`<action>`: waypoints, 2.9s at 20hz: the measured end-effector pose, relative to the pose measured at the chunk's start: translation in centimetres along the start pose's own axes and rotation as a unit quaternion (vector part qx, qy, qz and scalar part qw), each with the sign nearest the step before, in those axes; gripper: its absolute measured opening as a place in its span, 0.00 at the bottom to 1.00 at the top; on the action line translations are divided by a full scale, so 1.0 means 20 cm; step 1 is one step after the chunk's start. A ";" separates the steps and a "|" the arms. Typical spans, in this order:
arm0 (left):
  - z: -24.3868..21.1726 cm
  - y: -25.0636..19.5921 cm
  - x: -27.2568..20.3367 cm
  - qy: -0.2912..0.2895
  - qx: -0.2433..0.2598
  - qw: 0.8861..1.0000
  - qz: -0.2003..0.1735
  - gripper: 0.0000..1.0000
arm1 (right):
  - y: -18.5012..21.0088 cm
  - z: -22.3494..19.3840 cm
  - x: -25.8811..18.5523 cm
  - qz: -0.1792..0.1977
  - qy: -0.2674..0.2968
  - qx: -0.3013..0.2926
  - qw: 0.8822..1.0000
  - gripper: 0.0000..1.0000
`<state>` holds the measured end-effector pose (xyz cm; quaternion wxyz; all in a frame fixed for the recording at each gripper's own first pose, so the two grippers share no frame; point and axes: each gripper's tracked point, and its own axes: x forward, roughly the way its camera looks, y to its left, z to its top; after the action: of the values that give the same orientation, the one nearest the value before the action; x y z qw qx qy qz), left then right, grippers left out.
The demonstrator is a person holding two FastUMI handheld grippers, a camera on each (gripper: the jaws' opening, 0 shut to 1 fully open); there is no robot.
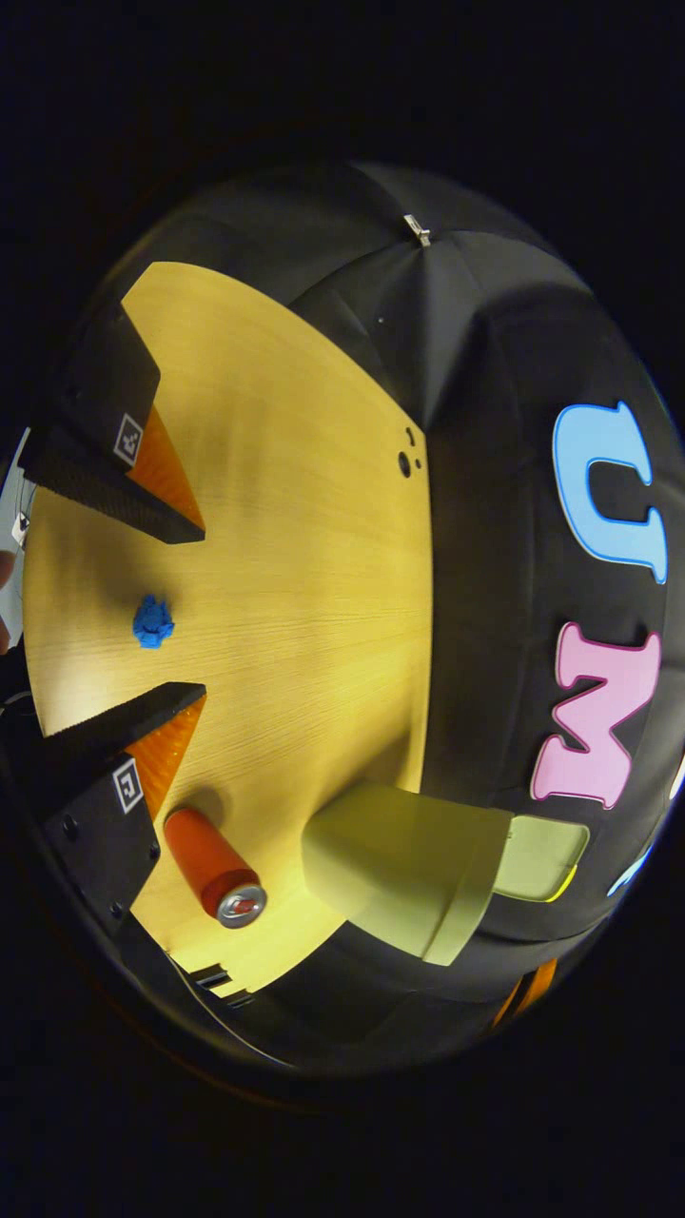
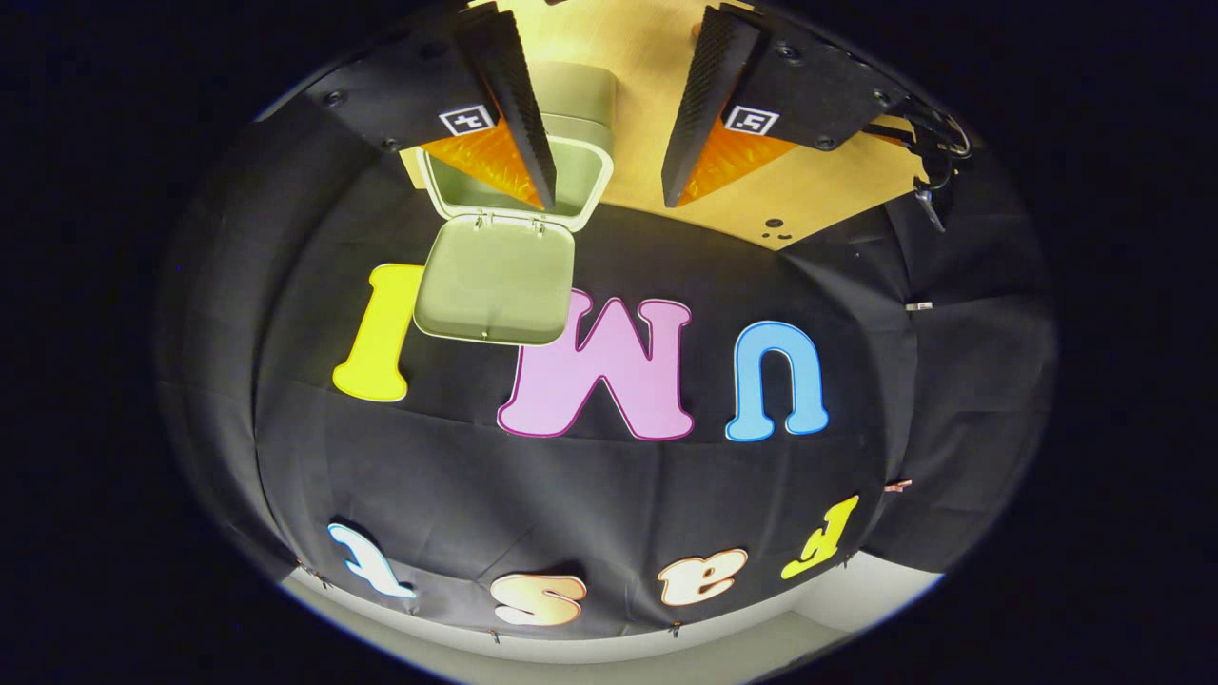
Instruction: Press the lid of the desktop garbage bin to open it, pick up the crumpled paper on the desktop and throw it into the bin, then pick up the pop can on the desktop and drop it into the bin, and finally close the garbage bin lid.
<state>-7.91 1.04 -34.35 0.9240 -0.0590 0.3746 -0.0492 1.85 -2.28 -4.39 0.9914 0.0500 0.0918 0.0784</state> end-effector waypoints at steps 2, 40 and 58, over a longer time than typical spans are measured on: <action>-0.07 0.00 0.04 0.020 -0.007 1.000 0.001 0.94 | -0.01 -0.03 -0.01 -0.001 0.009 -0.001 1.000 0.72; 0.32 0.00 0.06 -0.031 -0.012 0.999 -0.001 0.46 | -0.10 -0.13 -0.07 -0.016 0.044 0.017 0.999 0.72; 1.53 -0.44 -0.38 -0.262 -0.012 0.957 -0.125 0.46 | -0.05 -0.27 -0.25 -0.016 0.065 0.046 0.997 0.72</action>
<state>7.70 -4.42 -6.08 0.9754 -0.1270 0.1100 -0.1427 -3.86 -3.67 -8.90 0.9812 0.0888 0.1601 0.0609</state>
